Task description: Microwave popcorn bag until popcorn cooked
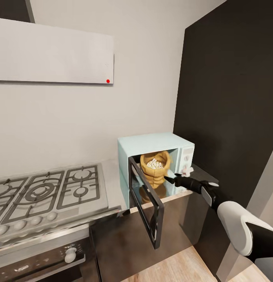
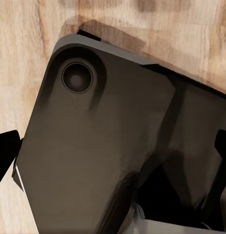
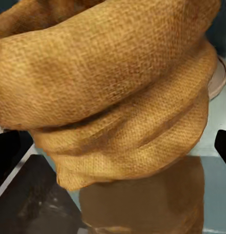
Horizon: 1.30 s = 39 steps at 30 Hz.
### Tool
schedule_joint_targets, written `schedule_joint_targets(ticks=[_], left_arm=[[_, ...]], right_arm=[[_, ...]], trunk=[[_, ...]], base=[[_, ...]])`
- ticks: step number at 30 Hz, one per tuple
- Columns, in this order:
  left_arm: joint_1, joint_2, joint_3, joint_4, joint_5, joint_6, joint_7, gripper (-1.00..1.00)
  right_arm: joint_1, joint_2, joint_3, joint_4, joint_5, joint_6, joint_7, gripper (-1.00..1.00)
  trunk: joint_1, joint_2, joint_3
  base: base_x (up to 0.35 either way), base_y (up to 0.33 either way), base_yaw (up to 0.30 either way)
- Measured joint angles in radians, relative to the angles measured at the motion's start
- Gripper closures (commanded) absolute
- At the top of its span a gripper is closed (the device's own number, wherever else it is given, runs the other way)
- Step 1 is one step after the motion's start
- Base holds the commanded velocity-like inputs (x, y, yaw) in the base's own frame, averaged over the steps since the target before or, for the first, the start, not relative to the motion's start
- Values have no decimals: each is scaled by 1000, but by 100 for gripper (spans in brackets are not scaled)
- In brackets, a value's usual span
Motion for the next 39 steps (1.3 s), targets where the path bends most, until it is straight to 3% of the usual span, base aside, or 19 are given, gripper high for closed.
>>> schedule_joint_targets(ticks=[2,5,7,11,13,14,17,23,27,28,30,39], left_arm=[[0,0,0,0,0,0,0,-100],[0,0,0,0,0,0,0,-100],[0,0,0,0,0,0,0,-100],[0,0,0,0,0,0,0,-100],[0,0,0,0,0,0,0,-100],[0,0,0,0,0,0,0,-100],[0,0,0,0,0,0,0,-100],[0,0,0,-1,-1,0,1,-100],[0,0,1,-2,-1,1,2,-100],[0,0,1,-2,-1,1,2,-100],[0,-1,1,-1,-1,1,3,-100],[0,0,-1,-2,-2,3,0,-100]], right_arm=[[0,3,3,2,8,-17,11,-100],[0,4,3,10,120,-54,23,-100],[0,5,3,14,164,-65,32,-100],[0,11,3,16,177,-67,54,-100],[0,17,3,15,179,-66,119,-100],[0,19,3,13,180,-67,182,-100],[0,19,2,10,175,-68,248,-100],[0,21,-4,16,159,-66,248,-100],[0,21,-7,18,72,-65,238,-100],[0,21,-8,18,40,-66,225,-100],[0,30,-8,20,12,-67,179,-100],[0,35,-8,20,9,-68,165,-100]], trunk=[[0,0,0],[0,0,0],[0,0,0],[0,0,0],[0,0,0],[0,0,0],[0,0,0],[0,0,0],[0,0,0],[0,0,0],[0,0,0],[0,0,0]], base=[[0,0,0],[0,0,0],[0,0,0],[0,0,0],[0,0,0],[0,0,0],[0,0,0],[0,0,0],[0,0,0],[0,0,0],[0,0,0],[85,0,0]])
